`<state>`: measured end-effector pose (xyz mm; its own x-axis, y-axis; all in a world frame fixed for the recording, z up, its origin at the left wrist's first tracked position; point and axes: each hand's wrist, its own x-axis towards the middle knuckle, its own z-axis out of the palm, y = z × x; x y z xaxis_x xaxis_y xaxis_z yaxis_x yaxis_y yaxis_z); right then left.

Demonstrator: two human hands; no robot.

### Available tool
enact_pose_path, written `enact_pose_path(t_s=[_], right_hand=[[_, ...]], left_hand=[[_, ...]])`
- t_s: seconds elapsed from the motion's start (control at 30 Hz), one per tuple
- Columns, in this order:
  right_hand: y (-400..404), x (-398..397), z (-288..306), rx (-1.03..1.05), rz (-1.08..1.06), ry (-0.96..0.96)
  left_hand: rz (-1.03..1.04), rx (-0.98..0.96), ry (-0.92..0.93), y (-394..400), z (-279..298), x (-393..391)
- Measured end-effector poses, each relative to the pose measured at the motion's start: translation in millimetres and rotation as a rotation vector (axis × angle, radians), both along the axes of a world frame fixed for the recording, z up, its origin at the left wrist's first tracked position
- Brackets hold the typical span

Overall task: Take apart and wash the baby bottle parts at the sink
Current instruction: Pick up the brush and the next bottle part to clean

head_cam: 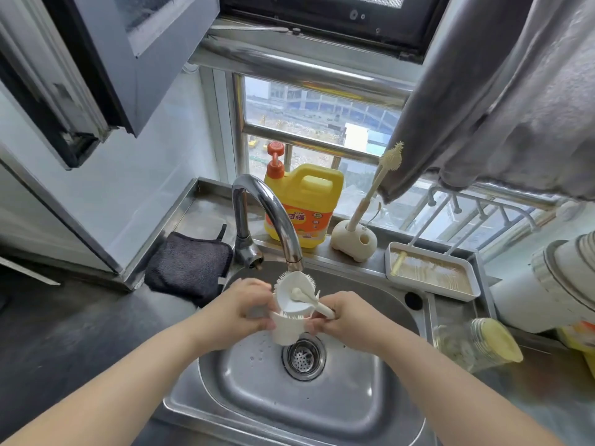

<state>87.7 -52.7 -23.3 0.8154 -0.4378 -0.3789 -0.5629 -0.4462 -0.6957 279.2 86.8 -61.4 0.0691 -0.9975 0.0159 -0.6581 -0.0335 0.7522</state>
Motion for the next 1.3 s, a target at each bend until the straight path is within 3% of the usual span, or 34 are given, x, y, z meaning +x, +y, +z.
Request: enact_pose_path(t_s=[0.23, 0.47, 0.63, 0.8, 1.0, 1.13, 1.2, 1.3], right_hand=[[5, 3, 3, -0.031, 0.122, 0.254], [5, 1, 4, -0.107, 0.043, 0.287], [16, -8, 2, -0.090, 0.073, 0.246], [18, 0, -1, -0.138, -0.121, 0.219], [23, -9, 16, -0.218, 0.022, 0.273], [-2, -6, 21, -0.244, -0.224, 0.087], [-1, 1, 25, -0.228, -0.196, 0.052], [8, -1, 17, -0.203, -0.068, 0.145]], left_hand=[[0.011, 0.251, 0.142, 10, -12, -8], [0.256, 0.172, 0.271, 9, -14, -15], [0.485, 0.129, 0.706, 1, -10, -25], [0.440, 0.121, 0.826, -3, -6, -29], [0.424, 0.070, 0.904, -13, 3, -19], [0.287, 0.097, 0.874, -13, 7, -20], [0.271, 0.109, 0.950, -15, 9, -24], [0.338, 0.110, 1.023, -20, 15, -22]])
